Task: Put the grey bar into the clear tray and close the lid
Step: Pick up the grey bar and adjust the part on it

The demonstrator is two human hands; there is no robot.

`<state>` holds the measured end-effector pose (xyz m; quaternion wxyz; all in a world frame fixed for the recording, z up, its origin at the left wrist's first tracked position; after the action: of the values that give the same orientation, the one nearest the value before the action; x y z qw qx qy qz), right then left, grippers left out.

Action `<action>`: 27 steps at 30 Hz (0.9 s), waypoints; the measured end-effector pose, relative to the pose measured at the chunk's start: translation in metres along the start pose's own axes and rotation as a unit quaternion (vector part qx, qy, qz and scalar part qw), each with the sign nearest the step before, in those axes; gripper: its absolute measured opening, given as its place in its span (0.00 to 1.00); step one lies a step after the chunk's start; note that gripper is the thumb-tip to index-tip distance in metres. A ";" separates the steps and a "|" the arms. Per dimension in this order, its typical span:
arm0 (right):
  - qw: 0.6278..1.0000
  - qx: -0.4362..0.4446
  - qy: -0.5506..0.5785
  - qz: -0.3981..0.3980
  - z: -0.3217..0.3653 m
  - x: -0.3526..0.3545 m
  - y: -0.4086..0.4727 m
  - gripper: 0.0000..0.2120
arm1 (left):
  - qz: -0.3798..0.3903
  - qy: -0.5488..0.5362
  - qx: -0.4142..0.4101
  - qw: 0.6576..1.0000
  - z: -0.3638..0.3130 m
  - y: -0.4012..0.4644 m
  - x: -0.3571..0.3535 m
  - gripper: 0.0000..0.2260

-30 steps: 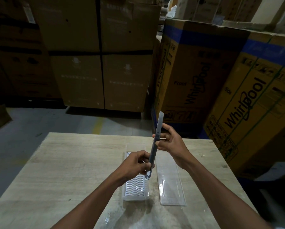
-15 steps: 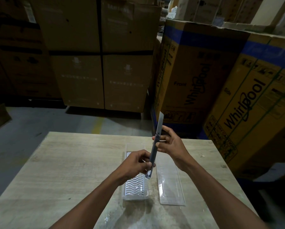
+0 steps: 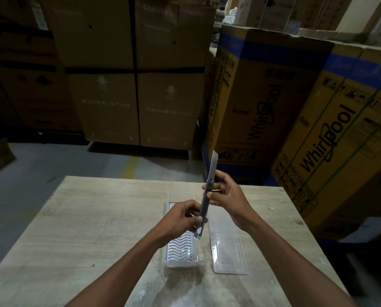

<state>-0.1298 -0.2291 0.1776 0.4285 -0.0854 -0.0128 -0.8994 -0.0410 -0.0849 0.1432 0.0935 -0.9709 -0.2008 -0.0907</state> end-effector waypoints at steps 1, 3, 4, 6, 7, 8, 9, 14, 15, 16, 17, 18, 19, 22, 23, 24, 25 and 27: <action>1.000 -0.002 -0.001 -0.001 -0.001 0.000 0.000 0.34 | 0.000 0.001 0.001 1.000 0.000 0.000 0.000 0.07; 1.000 -0.004 -0.002 -0.002 -0.002 0.000 0.000 0.34 | 0.001 0.001 0.003 1.000 0.001 0.000 0.000 0.07; 1.000 -0.004 -0.004 -0.002 -0.002 -0.001 0.001 0.34 | 0.001 0.002 0.003 1.000 0.001 0.000 0.000 0.07; 1.000 -0.005 -0.008 -0.003 -0.003 -0.001 0.001 0.34 | 0.001 0.002 0.004 1.000 0.001 0.000 0.000 0.07; 1.000 -0.005 -0.008 -0.002 -0.002 0.000 0.001 0.34 | 0.000 0.002 0.003 1.000 0.001 0.000 -0.001 0.07; 1.000 -0.005 -0.006 -0.002 -0.002 0.000 0.001 0.34 | 0.000 0.004 0.003 1.000 0.001 0.000 -0.001 0.07; 1.000 -0.006 -0.004 -0.001 -0.002 0.000 0.001 0.34 | 0.000 0.005 0.004 1.000 0.001 0.000 -0.001 0.07; 1.000 -0.005 0.000 0.001 -0.002 0.002 0.001 0.34 | 0.000 0.007 0.004 1.000 0.002 0.002 0.000 0.07; 1.000 -0.005 0.000 0.001 -0.003 0.001 0.002 0.35 | 0.000 0.007 0.004 1.000 0.002 0.002 -0.001 0.07; 1.000 -0.005 0.000 0.001 -0.003 0.001 0.002 0.35 | 0.001 0.006 0.005 1.000 0.003 0.003 -0.001 0.07; 1.000 -0.005 -0.001 0.001 -0.003 0.001 0.002 0.35 | 0.001 0.005 0.005 1.000 0.004 0.003 -0.001 0.07; 1.000 -0.005 -0.001 0.002 -0.002 0.001 0.002 0.35 | 0.001 0.003 0.005 1.000 0.004 0.003 -0.001 0.08; 1.000 -0.004 -0.001 0.002 -0.002 0.001 0.002 0.35 | 0.002 0.002 0.004 1.000 0.005 0.003 -0.001 0.08; 1.000 -0.001 -0.001 0.004 -0.002 0.003 0.003 0.36 | 0.002 0.004 0.002 1.000 0.005 0.002 -0.001 0.08; 1.000 -0.001 0.000 0.004 -0.002 0.004 0.003 0.36 | 0.001 0.006 0.001 1.000 0.005 0.001 -0.001 0.08; 1.000 -0.001 0.002 0.004 -0.002 0.004 0.003 0.36 | -0.001 0.006 0.001 1.000 0.005 0.001 -0.001 0.08; 1.000 0.000 0.003 0.004 -0.002 0.004 0.004 0.36 | -0.003 0.004 0.002 1.000 0.005 0.001 -0.001 0.08; 1.000 0.002 0.003 0.005 -0.001 0.004 0.004 0.35 | -0.004 0.005 0.003 1.000 0.007 0.000 -0.002 0.07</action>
<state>-0.1295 -0.2351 0.1767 0.4336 -0.0816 -0.0131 -0.8973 -0.0416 -0.0842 0.1365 0.0969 -0.9694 -0.2042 -0.0953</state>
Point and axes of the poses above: each hand's wrist, its own y-axis towards the middle knuckle, its own x-axis out of the back of the hand, z = x × y, the point moved 4 cm from there along y, towards the middle knuckle, and after that the axes turned 3 degrees about y, right-handed, at the moved point
